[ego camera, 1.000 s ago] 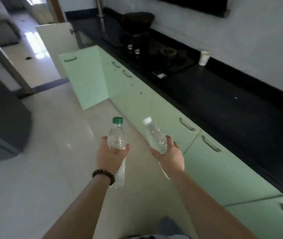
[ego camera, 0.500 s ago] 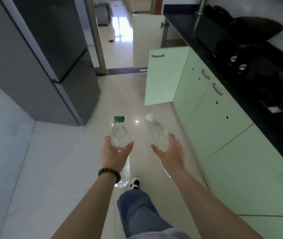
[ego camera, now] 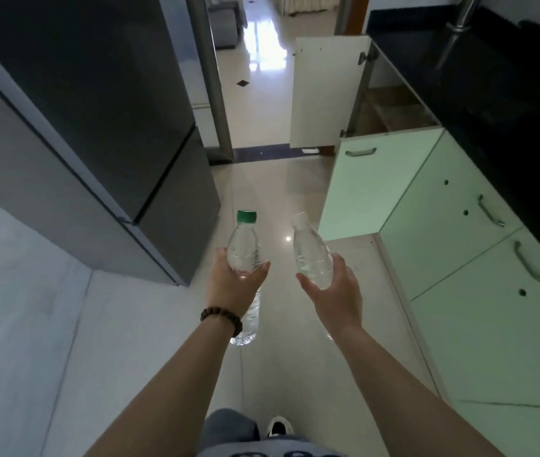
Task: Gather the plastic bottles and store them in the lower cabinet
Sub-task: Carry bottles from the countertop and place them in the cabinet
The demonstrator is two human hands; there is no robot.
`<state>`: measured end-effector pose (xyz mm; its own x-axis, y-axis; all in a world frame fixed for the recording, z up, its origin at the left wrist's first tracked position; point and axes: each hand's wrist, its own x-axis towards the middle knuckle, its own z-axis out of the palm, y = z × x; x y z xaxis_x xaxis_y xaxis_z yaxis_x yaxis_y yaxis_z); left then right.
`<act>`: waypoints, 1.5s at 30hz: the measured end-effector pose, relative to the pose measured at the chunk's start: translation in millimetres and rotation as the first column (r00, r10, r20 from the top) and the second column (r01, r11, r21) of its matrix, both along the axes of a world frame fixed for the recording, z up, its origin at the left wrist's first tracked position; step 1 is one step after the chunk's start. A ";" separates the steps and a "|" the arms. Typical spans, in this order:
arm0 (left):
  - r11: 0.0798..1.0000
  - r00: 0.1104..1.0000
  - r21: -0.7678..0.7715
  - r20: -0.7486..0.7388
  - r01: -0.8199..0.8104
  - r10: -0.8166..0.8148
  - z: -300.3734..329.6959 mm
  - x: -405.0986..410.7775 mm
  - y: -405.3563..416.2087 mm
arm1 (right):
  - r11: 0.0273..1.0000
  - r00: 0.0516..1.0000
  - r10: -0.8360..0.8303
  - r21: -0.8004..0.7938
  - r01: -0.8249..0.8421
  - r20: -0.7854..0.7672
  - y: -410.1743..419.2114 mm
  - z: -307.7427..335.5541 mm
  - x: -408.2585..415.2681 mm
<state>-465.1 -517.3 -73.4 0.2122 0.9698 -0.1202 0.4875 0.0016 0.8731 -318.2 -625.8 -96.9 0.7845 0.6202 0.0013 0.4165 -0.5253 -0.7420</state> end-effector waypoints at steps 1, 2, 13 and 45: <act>1.000 1.000 -0.007 0.004 0.003 -0.003 -0.8 7.7 18.7 | 1.000 1.000 -0.006 0.001 0.006 -0.001 17.2 -0.9 8.1; 1.000 1.000 -0.015 0.012 0.010 -0.010 -2.5 15.5 38.2 | 1.000 1.000 -0.010 -0.001 0.010 0.001 34.8 -2.7 16.4; 0.992 0.991 -0.019 0.048 0.126 -0.125 -25.7 128.8 320.7 | 0.993 0.994 -0.110 -0.043 0.111 0.022 283.9 -19.4 118.0; 0.587 0.575 -0.219 -0.126 0.779 -0.809 -55.4 718.8 657.3 | 0.606 0.601 -0.795 -0.164 0.778 -0.087 569.4 -52.6 557.8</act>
